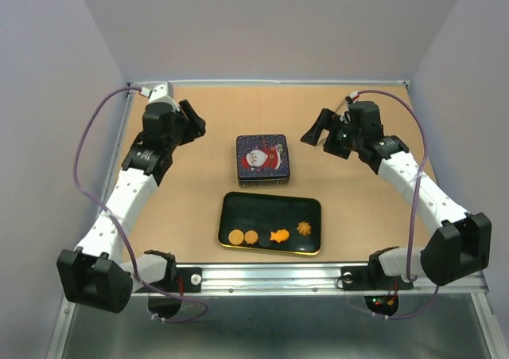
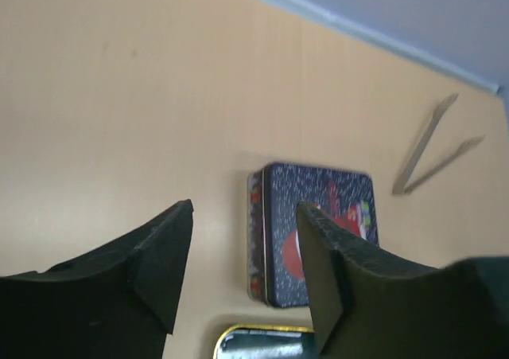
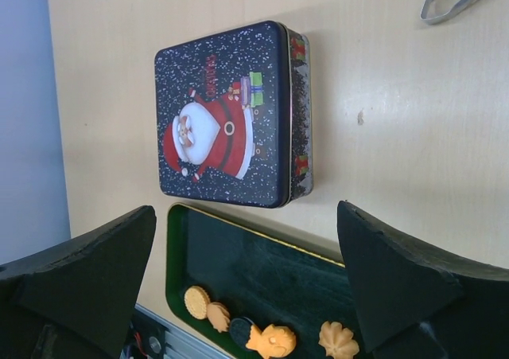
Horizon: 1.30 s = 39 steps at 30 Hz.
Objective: Pack the cookies
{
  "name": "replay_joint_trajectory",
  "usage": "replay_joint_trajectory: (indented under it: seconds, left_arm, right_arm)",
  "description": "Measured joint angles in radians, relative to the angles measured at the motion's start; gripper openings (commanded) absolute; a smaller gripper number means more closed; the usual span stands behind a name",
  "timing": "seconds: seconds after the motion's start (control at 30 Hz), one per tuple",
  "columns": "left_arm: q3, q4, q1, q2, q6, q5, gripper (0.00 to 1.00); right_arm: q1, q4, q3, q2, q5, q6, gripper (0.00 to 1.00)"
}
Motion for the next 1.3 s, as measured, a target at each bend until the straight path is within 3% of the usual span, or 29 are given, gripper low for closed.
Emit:
replay_joint_trajectory:
  seconds: [0.33, 0.43, 0.53, 0.6, 1.3]
  left_arm:
    - [-0.007, -0.101, -0.285, 0.191, 0.038, 0.113, 0.38]
    - [-0.012, -0.114, -0.326, 0.247, 0.031, 0.113, 0.26]
    - [-0.015, -0.130, -0.341, 0.293, 0.024, 0.097, 0.06]
    - [-0.015, -0.136, -0.346, 0.322, 0.018, 0.090, 0.00]
    - [0.026, -0.165, -0.373, 0.425, 0.009, 0.052, 0.00]
  right_arm:
    - [0.000, 0.015, -0.064, 0.000, -0.024, 0.022, 1.00]
    - [0.000, 0.014, -0.069, 0.000, -0.027, 0.023, 1.00]
    - [0.000, 0.022, -0.078, 0.000, -0.029, 0.026, 1.00]
    - [0.000, 0.021, -0.089, 0.000, -0.032, 0.029, 1.00]
    - [0.000, 0.018, -0.117, 0.000, -0.033, 0.032, 1.00]
